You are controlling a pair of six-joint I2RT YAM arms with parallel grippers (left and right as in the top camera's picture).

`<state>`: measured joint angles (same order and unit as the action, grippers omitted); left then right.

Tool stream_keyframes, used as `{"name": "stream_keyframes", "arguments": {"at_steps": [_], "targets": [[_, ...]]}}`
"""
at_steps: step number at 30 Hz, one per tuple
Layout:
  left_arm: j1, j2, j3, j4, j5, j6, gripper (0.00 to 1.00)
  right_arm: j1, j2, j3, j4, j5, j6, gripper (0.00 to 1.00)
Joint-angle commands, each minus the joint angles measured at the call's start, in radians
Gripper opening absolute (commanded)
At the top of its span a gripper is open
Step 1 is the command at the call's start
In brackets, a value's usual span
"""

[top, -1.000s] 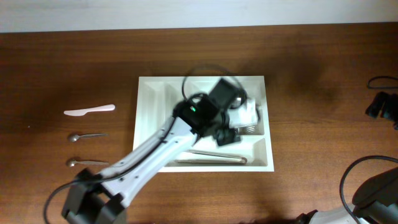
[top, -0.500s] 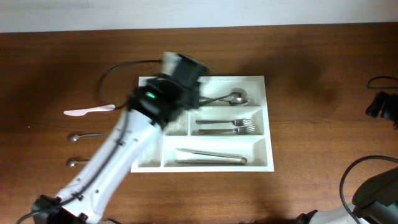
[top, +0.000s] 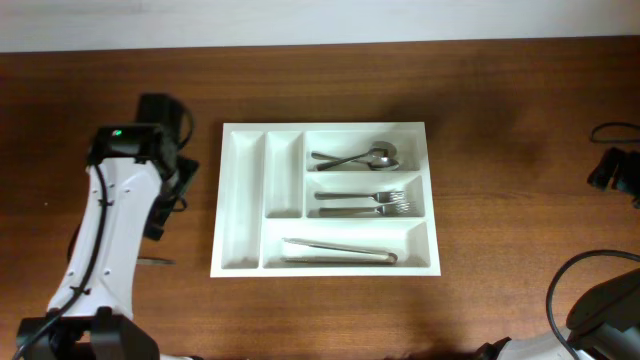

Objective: Pack container
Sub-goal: 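Withdraw the left gripper left toward the spoons beside the tray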

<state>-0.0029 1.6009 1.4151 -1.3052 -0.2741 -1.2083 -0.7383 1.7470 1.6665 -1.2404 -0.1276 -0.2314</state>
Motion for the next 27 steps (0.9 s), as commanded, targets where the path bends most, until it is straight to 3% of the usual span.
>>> {"name": "stream_keyframes", "arguments": {"at_steps": [1,12,20,27], "targets": [[0.083,0.009,-0.085,0.031,0.053,-0.115,0.99,-0.002,0.009,-0.001,0.000,0.005,0.008,0.99],[0.150,0.009,-0.356,0.286,0.077,-0.010,0.99,-0.002,0.009,-0.001,0.000,0.005,0.008,0.99],[0.171,0.009,-0.403,0.304,0.076,-0.060,0.99,-0.002,0.009,-0.001,0.000,0.005,0.008,0.99],[0.283,0.009,-0.405,0.304,0.068,-0.054,0.99,-0.002,0.009,-0.001,0.000,0.005,0.008,0.99]]}}
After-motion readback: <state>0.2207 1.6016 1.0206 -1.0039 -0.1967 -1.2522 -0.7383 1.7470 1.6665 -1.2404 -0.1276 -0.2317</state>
